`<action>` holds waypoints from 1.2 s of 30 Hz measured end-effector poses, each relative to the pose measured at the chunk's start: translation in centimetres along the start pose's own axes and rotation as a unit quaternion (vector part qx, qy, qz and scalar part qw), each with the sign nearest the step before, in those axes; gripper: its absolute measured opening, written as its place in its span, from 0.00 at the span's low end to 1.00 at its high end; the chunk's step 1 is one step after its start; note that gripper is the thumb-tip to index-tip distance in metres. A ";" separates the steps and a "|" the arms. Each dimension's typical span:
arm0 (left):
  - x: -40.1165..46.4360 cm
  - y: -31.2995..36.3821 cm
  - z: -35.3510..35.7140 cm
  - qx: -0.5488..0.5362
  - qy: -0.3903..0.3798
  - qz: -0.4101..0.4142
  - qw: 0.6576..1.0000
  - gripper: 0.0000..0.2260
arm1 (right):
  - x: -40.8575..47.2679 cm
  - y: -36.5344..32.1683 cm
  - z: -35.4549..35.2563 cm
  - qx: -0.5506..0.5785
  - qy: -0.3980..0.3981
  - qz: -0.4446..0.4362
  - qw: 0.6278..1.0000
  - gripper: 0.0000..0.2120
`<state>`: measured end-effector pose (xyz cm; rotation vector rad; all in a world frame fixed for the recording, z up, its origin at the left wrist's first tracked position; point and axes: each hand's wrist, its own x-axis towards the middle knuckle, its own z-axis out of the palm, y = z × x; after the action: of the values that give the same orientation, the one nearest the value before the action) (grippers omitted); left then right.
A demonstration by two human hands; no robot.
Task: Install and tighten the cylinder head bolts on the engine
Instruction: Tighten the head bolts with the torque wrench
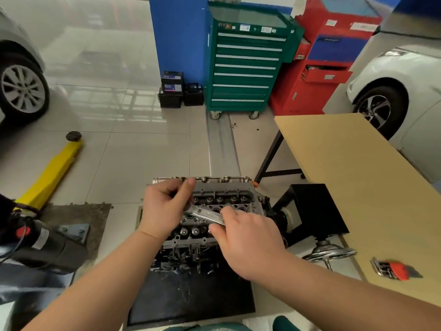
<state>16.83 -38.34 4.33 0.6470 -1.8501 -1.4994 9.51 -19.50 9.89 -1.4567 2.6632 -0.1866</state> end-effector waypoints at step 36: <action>1.1 4.9 2.8 -0.304 0.083 -0.163 0.935 0.14 | 7.1 5.4 -8.8 -0.044 0.124 -0.159 0.979 0.19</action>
<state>14.15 -36.23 9.01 0.7622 -1.0862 -2.0331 -0.06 -22.08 17.55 -2.0060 2.6309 -0.2953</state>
